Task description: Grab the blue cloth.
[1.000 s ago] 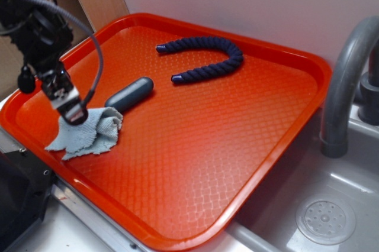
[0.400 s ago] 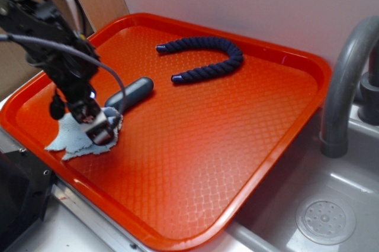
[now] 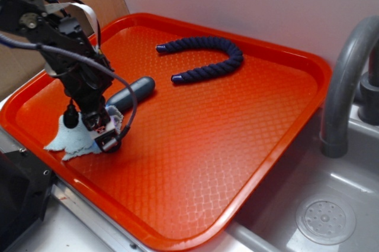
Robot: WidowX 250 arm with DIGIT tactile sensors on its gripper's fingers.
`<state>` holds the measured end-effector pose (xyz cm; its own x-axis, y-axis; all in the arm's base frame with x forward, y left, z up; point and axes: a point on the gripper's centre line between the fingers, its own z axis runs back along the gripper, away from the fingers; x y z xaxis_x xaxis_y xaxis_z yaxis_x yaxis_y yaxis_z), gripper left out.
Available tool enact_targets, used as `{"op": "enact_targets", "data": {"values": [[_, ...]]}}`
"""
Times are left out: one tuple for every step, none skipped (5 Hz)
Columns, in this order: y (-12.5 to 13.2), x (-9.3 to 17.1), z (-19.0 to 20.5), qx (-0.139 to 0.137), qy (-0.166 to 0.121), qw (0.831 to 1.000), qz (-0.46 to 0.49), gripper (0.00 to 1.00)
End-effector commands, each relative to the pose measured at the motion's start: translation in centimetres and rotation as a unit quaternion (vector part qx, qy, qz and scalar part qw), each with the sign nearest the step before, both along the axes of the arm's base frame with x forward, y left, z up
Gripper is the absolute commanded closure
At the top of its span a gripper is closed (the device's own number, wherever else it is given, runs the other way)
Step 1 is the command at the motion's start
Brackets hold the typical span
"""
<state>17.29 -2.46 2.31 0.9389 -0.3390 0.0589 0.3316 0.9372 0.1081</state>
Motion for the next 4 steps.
{"op": "enact_targets", "data": {"values": [[0.7,0.1,1.1,-0.024,0.002,1.0,0.016,1.0],[1.3,0.2,1.8,-0.017,0.005,0.999,0.045,1.0],[2.5,0.7,6.7,-0.042,0.023,0.988,0.147,1.0],[2.3,0.8,11.6,-0.079,0.026,0.98,0.182,1.0]]}}
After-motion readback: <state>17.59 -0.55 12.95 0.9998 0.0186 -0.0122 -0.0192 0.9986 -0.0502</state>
